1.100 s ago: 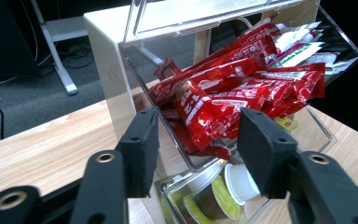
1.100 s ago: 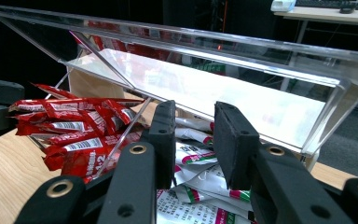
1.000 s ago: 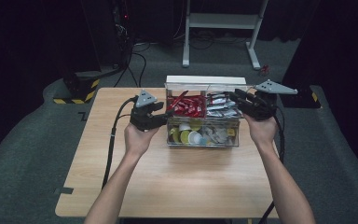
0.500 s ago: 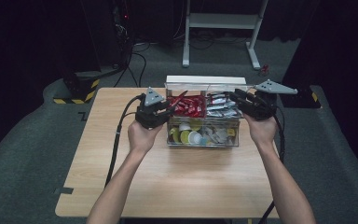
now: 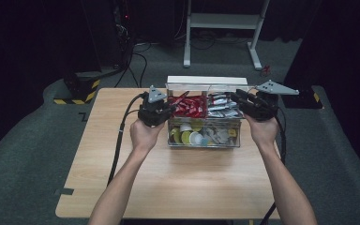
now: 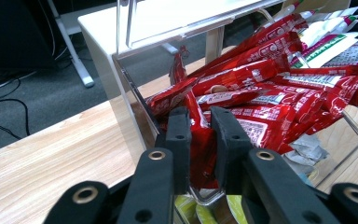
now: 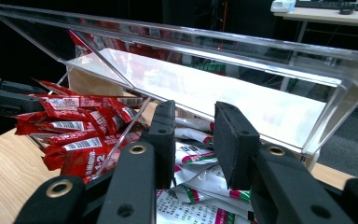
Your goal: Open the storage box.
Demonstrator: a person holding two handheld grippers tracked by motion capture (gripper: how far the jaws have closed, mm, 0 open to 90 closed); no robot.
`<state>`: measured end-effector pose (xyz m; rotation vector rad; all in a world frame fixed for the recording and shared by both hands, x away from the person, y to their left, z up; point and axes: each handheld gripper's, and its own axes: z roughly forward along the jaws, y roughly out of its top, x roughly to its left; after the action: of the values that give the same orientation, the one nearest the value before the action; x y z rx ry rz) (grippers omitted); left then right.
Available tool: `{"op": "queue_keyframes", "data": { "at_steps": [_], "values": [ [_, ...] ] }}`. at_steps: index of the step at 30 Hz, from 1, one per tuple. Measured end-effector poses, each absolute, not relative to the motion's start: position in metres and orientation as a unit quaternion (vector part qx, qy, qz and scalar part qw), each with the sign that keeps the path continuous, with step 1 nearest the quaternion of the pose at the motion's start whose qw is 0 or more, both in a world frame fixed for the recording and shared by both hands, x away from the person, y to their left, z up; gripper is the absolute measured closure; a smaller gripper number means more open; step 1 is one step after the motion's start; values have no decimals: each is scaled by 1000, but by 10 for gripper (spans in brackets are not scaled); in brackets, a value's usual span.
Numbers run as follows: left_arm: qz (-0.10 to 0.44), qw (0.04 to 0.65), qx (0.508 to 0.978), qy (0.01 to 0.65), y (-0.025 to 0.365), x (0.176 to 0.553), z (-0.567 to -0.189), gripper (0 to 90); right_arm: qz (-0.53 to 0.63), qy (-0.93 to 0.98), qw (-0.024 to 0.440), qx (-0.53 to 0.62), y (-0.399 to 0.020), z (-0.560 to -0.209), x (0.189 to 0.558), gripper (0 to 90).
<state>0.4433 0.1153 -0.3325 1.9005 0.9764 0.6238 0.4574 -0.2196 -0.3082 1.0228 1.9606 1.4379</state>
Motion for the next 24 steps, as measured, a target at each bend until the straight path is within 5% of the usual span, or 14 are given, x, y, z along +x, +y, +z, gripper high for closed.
{"op": "queue_keyframes", "data": {
  "at_steps": [24],
  "values": [
    [258, 469, 758, 371, 126, 427, -321, 856, 527, 720, 249, 376, -219, -309, 457, 691]
  ]
}}
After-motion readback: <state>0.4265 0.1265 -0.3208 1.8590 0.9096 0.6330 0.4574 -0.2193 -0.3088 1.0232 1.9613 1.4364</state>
